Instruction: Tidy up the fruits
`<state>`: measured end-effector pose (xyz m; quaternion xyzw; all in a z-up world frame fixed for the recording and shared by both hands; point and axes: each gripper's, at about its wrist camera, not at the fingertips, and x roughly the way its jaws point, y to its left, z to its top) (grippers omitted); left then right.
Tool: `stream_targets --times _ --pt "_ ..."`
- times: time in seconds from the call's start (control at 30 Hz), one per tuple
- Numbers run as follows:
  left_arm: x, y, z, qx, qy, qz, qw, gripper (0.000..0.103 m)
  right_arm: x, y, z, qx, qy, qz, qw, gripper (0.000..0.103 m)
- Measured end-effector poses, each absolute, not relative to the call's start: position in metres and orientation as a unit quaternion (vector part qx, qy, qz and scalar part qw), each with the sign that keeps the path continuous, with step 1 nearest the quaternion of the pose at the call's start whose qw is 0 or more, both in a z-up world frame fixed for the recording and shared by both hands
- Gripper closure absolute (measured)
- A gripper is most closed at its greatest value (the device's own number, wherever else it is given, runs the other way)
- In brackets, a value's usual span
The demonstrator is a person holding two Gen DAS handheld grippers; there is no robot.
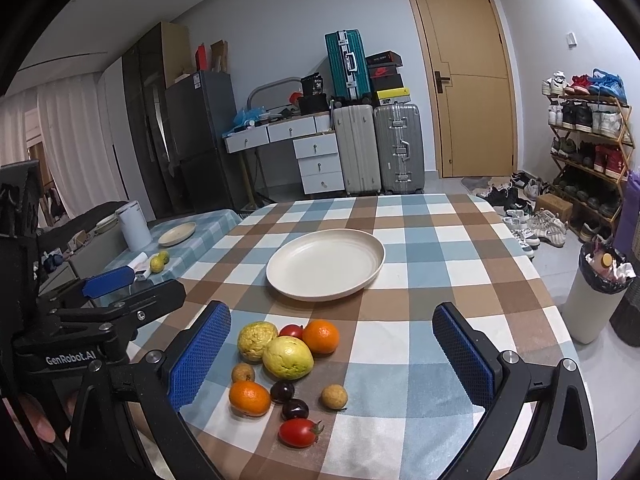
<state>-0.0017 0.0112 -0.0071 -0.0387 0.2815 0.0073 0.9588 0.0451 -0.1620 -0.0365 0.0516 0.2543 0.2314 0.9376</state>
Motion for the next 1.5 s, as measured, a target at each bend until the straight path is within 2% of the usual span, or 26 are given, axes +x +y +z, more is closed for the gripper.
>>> stream_targets --times 0.53,0.83,1.0,1.2,1.27,1.3,1.33,1.37,1.5 --pt "0.063 0.038 -0.065 -0.107 0.382 -0.056 0.916 0.001 0.072 -0.166 -0.079 0.074 0.3 0.247 0.918 0.0" --pt "0.117 0.072 -0.118 -0.224 0.438 -0.124 0.862 0.005 0.093 -0.171 -0.099 0.097 0.315 0.249 0.911 0.0" --pt "0.136 0.084 -0.146 -0.278 0.465 -0.144 0.828 0.012 0.105 -0.172 -0.104 0.115 0.326 0.252 0.904 0.0" --pt "0.154 0.087 -0.16 -0.294 0.478 -0.16 0.812 0.025 0.109 -0.167 -0.104 0.117 0.325 0.261 0.901 0.0" --pt "0.16 0.087 -0.165 -0.301 0.483 -0.168 0.805 0.041 0.109 -0.165 -0.105 0.116 0.326 0.265 0.9 0.0" --pt "0.162 0.087 -0.166 -0.302 0.485 -0.171 0.803 0.044 0.11 -0.164 -0.105 0.116 0.326 0.267 0.899 0.0" --pt "0.164 0.087 -0.168 -0.303 0.485 -0.176 0.801 0.054 0.11 -0.163 -0.105 0.117 0.327 0.268 0.899 0.0" --pt "0.167 0.085 -0.17 -0.304 0.489 -0.181 0.797 0.058 0.11 -0.162 -0.105 0.117 0.327 0.269 0.898 0.0" --pt "0.172 0.085 -0.176 -0.319 0.485 -0.19 0.792 0.058 0.11 -0.16 -0.106 0.113 0.327 0.271 0.898 0.0"
